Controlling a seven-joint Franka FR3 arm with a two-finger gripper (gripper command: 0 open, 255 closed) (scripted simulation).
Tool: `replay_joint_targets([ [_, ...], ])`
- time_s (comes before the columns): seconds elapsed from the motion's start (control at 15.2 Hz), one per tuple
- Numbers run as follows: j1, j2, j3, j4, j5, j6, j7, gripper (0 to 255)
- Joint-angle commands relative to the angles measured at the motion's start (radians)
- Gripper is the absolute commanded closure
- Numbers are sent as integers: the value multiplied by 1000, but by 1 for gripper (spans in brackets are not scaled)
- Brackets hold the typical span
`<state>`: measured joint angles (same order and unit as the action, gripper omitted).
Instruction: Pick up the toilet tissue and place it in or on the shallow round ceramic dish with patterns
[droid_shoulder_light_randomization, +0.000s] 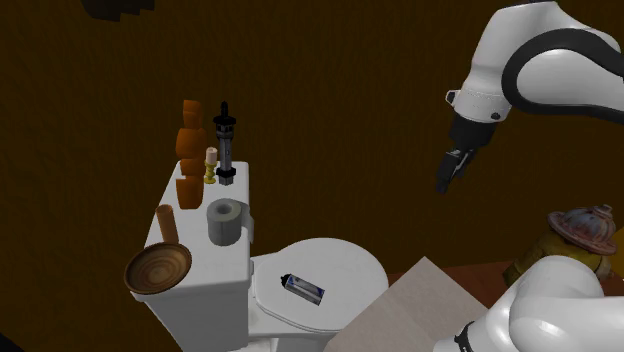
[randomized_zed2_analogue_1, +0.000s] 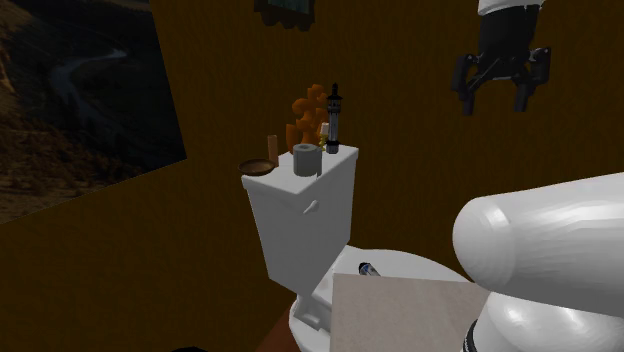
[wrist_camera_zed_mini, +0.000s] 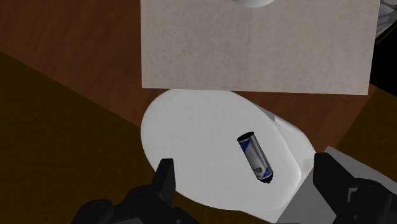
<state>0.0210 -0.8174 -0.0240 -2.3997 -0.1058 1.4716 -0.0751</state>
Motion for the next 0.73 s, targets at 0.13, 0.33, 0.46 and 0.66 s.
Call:
replay_joint_targets([
  [0.13, 12, 41, 29, -5, 29, 44, 39, 0],
  [0.33, 29, 111, 72, -2, 69, 111, 96, 0],
  [0.46, 40, 163, 99, 6, 92, 156, 133, 0],
  [0.66, 54, 248, 140, 28, 120, 220, 186, 0],
])
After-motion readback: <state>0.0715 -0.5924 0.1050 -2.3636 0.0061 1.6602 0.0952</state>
